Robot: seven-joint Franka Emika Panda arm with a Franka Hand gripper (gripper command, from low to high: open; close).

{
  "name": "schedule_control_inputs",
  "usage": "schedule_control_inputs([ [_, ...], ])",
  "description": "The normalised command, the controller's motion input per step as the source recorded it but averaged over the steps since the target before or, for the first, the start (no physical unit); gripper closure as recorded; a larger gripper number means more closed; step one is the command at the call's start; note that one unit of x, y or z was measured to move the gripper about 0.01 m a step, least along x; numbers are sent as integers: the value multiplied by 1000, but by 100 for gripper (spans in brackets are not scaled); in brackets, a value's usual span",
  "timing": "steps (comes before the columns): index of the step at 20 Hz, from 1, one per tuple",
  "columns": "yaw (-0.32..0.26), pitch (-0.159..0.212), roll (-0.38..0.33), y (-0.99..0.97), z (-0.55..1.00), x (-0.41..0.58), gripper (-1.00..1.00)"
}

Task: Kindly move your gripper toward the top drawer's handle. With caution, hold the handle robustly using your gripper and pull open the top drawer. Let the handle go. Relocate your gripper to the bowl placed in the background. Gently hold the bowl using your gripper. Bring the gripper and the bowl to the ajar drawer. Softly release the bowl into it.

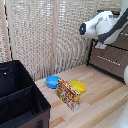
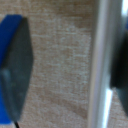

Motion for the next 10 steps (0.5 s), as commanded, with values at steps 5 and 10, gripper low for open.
schedule_control_inputs([
  [5,-75,1,31,18,263,0,100],
  [10,-133,-32,0,717,0,22,100],
])
